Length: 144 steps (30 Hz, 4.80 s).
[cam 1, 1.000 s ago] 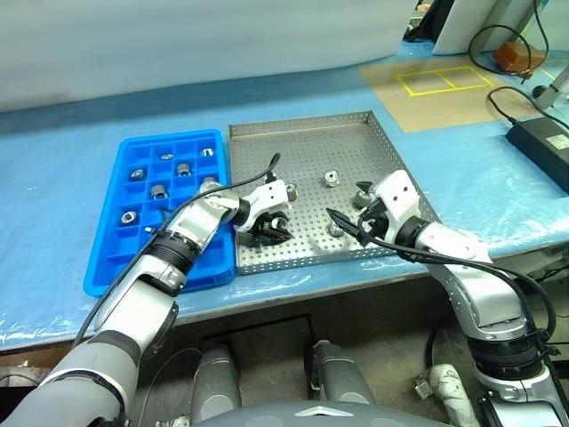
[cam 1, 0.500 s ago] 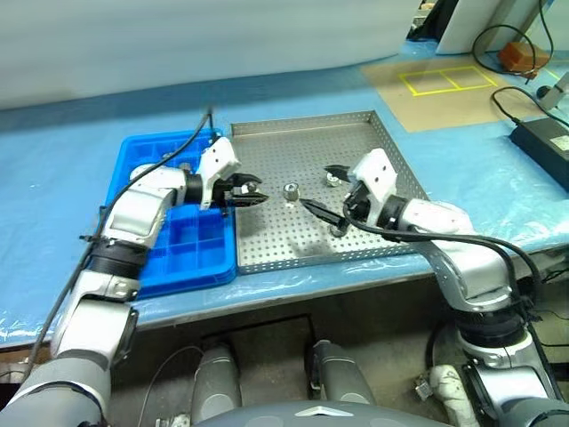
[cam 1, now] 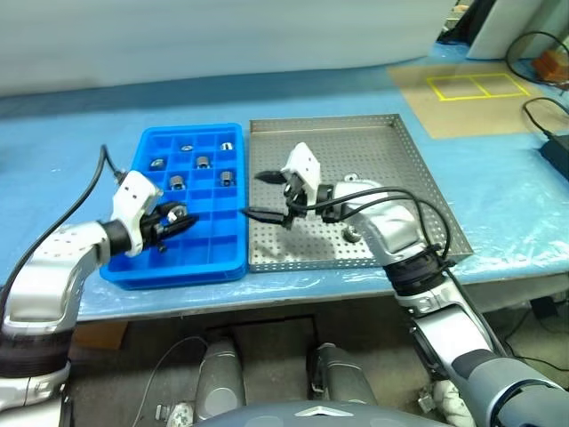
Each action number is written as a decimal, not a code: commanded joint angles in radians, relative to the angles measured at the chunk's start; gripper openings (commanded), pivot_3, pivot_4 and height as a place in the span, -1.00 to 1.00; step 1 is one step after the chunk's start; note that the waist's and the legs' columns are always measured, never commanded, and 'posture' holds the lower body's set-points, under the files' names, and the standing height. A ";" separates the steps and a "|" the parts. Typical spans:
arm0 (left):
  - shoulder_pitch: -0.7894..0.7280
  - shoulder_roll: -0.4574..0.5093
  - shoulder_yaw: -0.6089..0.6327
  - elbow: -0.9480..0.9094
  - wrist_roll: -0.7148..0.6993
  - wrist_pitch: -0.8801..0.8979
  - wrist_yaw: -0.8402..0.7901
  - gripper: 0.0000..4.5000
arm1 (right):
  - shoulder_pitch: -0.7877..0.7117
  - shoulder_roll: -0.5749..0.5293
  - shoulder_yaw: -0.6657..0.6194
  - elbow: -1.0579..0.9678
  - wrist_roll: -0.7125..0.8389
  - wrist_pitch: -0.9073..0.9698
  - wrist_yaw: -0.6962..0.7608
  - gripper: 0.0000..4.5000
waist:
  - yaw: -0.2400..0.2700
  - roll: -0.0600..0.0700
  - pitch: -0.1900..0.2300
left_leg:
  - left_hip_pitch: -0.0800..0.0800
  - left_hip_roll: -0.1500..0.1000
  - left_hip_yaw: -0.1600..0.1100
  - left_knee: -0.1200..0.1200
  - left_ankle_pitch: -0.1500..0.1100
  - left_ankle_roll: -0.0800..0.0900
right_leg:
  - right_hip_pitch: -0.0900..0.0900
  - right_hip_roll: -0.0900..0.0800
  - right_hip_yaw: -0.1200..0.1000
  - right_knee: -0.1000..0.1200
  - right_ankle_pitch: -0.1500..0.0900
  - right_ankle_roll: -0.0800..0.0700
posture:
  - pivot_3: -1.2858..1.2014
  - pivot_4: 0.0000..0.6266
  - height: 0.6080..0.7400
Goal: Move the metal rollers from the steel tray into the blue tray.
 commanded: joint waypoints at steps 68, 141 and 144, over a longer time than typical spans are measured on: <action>-0.974 -0.488 -0.460 1.241 0.263 -0.574 0.042 0.60 | 0.339 -0.282 -0.454 -0.497 -0.009 0.154 -0.309 0.95 | -0.105 -0.002 -0.002 | 0.003 -0.002 0.001 0.012 -0.001 0.003 | 0.003 0.003 0.010 0.004 0.005 0.007 | -0.33 -0.52 1.00; -0.715 -0.389 -0.325 0.817 0.170 -0.477 -0.222 -0.15 | 0.277 -0.250 -0.334 -0.565 0.102 0.196 -0.271 0.95 | -0.107 0.000 0.000 | 0.006 -0.006 0.003 0.006 -0.008 0.013 | 0.013 -0.003 0.009 -0.014 0.005 0.008 | -0.28 -0.52 1.00; -0.653 -0.307 -0.338 0.706 0.180 -0.444 -0.232 -0.15 | 0.215 -0.233 -0.307 -0.543 0.143 0.210 -0.228 0.95 | -0.113 0.001 0.000 | 0.007 -0.006 0.004 0.005 -0.008 0.013 | 0.012 -0.003 0.010 -0.014 0.005 0.008 | -0.25 -0.52 1.00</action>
